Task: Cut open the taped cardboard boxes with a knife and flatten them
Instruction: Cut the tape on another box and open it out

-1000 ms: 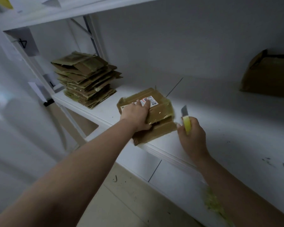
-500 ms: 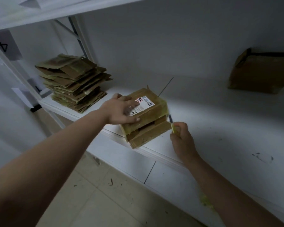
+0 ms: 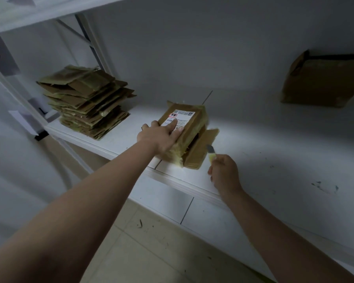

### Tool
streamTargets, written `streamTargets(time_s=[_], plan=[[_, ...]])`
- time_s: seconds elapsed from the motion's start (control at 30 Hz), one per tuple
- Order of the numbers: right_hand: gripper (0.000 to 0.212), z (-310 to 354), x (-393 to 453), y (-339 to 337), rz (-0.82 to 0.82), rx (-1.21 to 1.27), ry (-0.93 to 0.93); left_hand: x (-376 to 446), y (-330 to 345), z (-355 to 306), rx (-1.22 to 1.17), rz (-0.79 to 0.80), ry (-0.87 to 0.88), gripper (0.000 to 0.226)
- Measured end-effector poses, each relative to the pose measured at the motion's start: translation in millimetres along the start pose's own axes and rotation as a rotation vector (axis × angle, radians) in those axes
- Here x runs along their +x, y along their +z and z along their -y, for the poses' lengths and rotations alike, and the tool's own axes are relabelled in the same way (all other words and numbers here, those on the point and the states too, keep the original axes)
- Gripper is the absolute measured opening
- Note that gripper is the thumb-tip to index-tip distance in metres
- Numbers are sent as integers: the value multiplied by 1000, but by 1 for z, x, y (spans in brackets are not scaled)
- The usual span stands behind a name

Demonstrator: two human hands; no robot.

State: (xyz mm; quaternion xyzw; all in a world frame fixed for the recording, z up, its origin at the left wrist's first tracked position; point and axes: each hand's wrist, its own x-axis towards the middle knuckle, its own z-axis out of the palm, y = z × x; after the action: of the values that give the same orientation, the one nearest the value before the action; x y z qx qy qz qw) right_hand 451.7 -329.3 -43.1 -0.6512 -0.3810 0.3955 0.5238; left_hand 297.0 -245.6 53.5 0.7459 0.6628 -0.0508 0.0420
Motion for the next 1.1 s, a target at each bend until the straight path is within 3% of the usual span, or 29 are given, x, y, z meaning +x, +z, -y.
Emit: streamTargets(time_s=[0.17, 0.37, 0.53, 0.6, 0.77, 1.0, 1.1], plan=[[31, 3, -17, 20, 142, 26, 151, -2, -4, 12, 100, 43, 71, 67], [30, 16, -33, 37, 228, 145, 273, -8, -6, 30, 48, 64, 167, 62], [23, 21, -36, 44, 252, 246, 363, -13, -10, 46, 4, 153, 249, 92], [26, 21, -39, 42, 236, 358, 349, -11, -7, 52, 50, 120, 309, 99], [27, 38, -31, 32, 256, 563, 259, 3, 2, 51, -170, -96, 334, 75], [24, 45, -11, 14, 314, 373, 282, 16, 2, 41, -216, -162, 349, 63], [29, 47, -6, 11, 341, 368, 301, 22, -2, 38, -199, -111, 375, 70]])
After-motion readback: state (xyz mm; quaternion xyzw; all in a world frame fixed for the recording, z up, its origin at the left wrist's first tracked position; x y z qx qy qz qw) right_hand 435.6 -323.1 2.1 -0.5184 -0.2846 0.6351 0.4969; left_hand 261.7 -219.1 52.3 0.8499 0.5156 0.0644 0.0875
